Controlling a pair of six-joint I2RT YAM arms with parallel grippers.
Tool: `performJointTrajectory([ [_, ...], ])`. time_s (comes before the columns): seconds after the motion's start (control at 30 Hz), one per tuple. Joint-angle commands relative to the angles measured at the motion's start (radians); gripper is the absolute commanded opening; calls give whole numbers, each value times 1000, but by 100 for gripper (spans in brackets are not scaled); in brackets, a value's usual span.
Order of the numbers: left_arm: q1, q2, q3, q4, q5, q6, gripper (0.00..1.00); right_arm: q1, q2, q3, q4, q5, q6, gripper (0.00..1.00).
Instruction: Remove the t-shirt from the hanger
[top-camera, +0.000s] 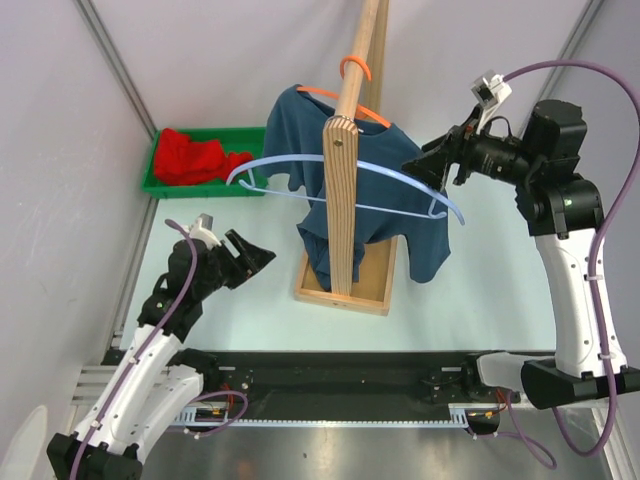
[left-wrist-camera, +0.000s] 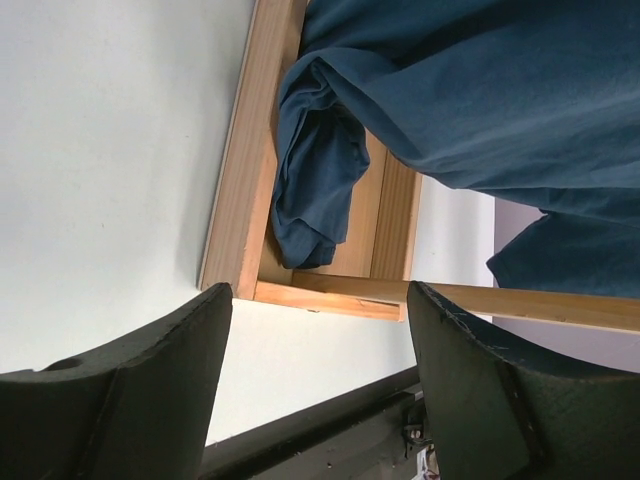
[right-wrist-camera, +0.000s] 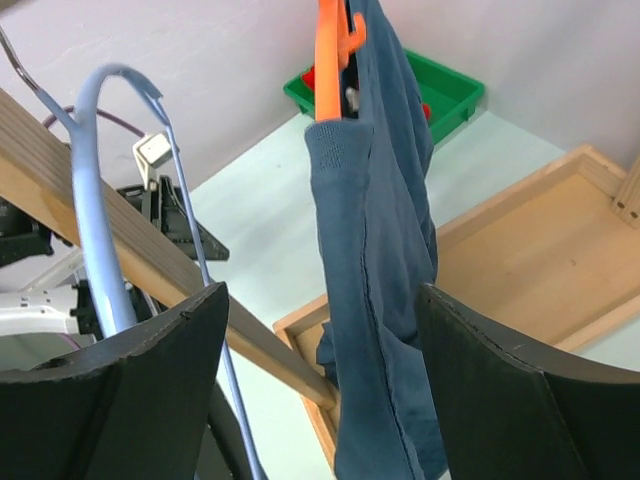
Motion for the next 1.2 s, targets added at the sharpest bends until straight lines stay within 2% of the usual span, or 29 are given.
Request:
performJointTrajectory([
  [0.0, 4, 4, 61, -4, 14, 19, 75, 15, -29, -91, 93, -32, -27, 79],
  [0.03, 4, 4, 64, -7, 11, 19, 74, 23, -33, -111, 107, -39, -38, 79],
  [0.13, 4, -8, 75, -26, -11, 26, 74, 46, -19, -139, 110, -38, -70, 71],
  [0.17, 4, -14, 84, -33, -19, 31, 74, 50, -14, -133, 112, -32, -98, 64],
  [0.33, 6, -28, 98, -56, -34, 48, 74, 75, -11, -133, 193, 45, -95, 50],
  [0.43, 4, -33, 97, -61, -31, 45, 73, 78, -5, -127, 248, 51, -81, 33],
  [0.47, 4, -33, 97, -61, -31, 45, 74, 77, 0, -124, 257, 53, -78, 21],
  [0.53, 4, -34, 98, -59, -26, 43, 73, 78, 21, -99, 263, 68, -78, 3],
  [0.57, 4, -33, 100, -61, -25, 43, 73, 78, 29, -87, 259, 77, -78, 0],
  [0.83, 4, -45, 104, -82, -43, 51, 73, 116, 130, 88, 294, 117, -20, 0],
  [1.0, 6, -68, 133, -141, -124, 74, 73, 150, 297, 324, 188, 134, -32, 0],
  [1.1, 6, -86, 161, -190, -183, 95, 73, 176, 345, 369, 135, 175, -50, 0],
  [1.17, 4, -86, 181, -216, -209, 111, 73, 187, 340, 343, 133, 212, -47, 0],
])
